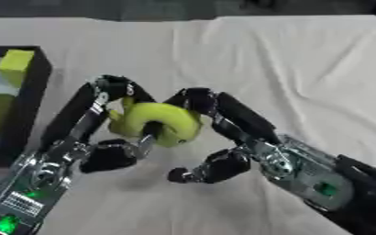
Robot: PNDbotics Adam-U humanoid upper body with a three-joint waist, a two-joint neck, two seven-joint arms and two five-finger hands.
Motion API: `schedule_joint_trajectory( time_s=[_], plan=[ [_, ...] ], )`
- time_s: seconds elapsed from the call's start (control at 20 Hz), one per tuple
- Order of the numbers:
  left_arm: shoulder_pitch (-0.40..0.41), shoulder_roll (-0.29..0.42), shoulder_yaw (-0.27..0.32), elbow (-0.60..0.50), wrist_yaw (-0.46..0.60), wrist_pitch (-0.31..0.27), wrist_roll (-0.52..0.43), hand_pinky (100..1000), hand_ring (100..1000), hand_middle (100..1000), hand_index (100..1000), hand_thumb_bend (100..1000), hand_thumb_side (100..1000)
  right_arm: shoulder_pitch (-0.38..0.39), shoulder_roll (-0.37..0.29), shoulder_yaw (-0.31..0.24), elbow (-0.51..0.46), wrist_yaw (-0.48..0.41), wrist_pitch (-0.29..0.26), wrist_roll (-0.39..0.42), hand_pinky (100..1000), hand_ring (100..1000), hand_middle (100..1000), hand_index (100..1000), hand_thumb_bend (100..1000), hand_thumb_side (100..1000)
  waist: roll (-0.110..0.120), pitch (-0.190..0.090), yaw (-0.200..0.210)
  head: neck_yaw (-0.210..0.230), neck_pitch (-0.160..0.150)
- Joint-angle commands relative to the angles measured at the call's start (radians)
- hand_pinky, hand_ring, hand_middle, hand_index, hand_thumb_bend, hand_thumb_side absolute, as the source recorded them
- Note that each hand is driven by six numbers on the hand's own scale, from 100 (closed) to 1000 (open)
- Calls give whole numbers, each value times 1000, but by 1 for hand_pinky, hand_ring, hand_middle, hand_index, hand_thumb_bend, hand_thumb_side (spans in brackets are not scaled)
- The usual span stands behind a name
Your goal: Pick up the objects with one hand, pass them to the other hand, and then place them into the box on the other side of the table.
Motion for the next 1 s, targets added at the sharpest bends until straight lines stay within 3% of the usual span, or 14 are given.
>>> schedule_joint_trajectory(
  time_s=[0.05,0.5,1.0],
  plan=[
    [-12,16,15,-4,-6,-5,3,600,642,241,172,100,113,-16,-35,-47,-16,-20,5,22,682,637,721,853,768,170,-6,-36,-3,5,-2],
    [-12,46,35,-17,-10,1,17,596,631,237,172,100,100,-16,-43,-92,-16,-74,21,-60,672,630,721,857,749,151,-1,-40,-6,7,-2],
    [-10,134,153,-78,24,74,92,595,619,236,177,100,100,29,-55,-54,-16,-60,7,-139,667,624,717,847,722,124,8,-43,10,35,-15]
  ],
)
